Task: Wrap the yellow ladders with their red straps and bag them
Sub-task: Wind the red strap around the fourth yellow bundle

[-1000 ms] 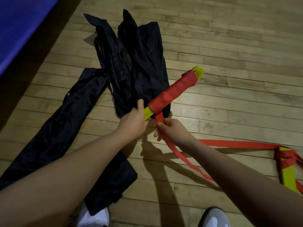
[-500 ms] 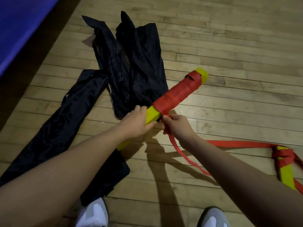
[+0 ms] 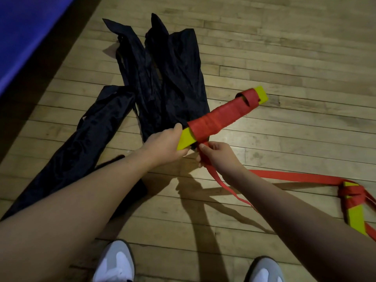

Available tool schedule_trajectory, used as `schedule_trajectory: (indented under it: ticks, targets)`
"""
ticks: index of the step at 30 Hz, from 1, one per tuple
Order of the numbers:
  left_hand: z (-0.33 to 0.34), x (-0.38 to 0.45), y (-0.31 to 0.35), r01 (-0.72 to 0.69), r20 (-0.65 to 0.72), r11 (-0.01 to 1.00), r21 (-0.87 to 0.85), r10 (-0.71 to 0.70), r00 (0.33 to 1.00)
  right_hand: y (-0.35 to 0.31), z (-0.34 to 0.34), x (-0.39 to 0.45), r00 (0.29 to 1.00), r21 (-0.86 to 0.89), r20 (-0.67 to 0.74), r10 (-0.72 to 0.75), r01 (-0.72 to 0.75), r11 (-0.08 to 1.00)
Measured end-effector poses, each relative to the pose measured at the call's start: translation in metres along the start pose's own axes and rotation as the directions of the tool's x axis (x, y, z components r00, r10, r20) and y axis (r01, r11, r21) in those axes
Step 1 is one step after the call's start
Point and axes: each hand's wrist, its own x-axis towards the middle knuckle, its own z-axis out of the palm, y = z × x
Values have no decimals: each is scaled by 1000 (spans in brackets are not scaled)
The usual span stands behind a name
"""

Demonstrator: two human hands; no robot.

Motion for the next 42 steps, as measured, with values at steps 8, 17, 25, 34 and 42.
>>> schedule_trajectory:
  ticks: [8,17,25,34,42]
  targets:
    - [11,9,4,116,-50,979,170,-109,993,12,-2,-4,984,-187,177,39,-5,982]
    - [26,4,1,-15,109,987,161,-2,994,11,6,-2,1000,-93,10,-1,1,996]
    - [26,-4,-3,-7,-63,999,-43,4,998,15,-1,-4,991,-20,96,91,-89,996]
    - [37,5,-2,200,-107,972,-125,-214,971,7,0,-9,958,-210,257,127,-73,975]
    - [42,5,2,207,201,978,14,-206,958,11,-4,4,995,-314,14,101,-91,945]
